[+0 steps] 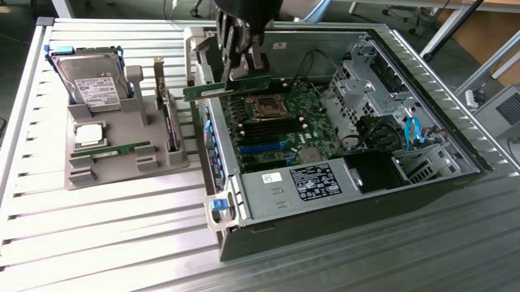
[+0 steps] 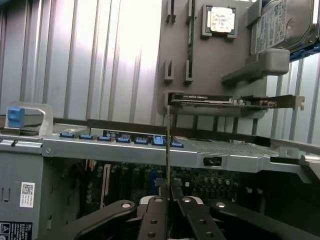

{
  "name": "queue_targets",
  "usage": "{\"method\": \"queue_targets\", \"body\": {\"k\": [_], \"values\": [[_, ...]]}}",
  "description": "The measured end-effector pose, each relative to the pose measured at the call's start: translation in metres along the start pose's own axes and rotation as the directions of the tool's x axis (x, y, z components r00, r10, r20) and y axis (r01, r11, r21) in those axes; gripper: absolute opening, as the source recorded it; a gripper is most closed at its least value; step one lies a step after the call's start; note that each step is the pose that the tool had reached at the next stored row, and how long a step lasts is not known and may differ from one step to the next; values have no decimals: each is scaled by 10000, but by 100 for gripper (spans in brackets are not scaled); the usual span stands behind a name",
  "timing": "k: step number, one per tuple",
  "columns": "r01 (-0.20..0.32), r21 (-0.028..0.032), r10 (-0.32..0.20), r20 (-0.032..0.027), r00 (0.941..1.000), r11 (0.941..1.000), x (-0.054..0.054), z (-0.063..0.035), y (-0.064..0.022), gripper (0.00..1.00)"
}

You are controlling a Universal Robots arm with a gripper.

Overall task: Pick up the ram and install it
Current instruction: 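Pick up the ram and move it above insertion slot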

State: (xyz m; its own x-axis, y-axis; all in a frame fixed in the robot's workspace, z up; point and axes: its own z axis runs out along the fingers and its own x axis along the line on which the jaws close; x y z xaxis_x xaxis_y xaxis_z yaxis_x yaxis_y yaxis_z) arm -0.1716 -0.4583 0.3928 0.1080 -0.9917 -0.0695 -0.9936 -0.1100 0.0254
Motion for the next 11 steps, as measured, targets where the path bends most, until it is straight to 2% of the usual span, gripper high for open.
{"method": "queue_targets", "body": {"k": [11], "values": [[0,0,0,0,10000,10000,24,-7,-218,12]]}}
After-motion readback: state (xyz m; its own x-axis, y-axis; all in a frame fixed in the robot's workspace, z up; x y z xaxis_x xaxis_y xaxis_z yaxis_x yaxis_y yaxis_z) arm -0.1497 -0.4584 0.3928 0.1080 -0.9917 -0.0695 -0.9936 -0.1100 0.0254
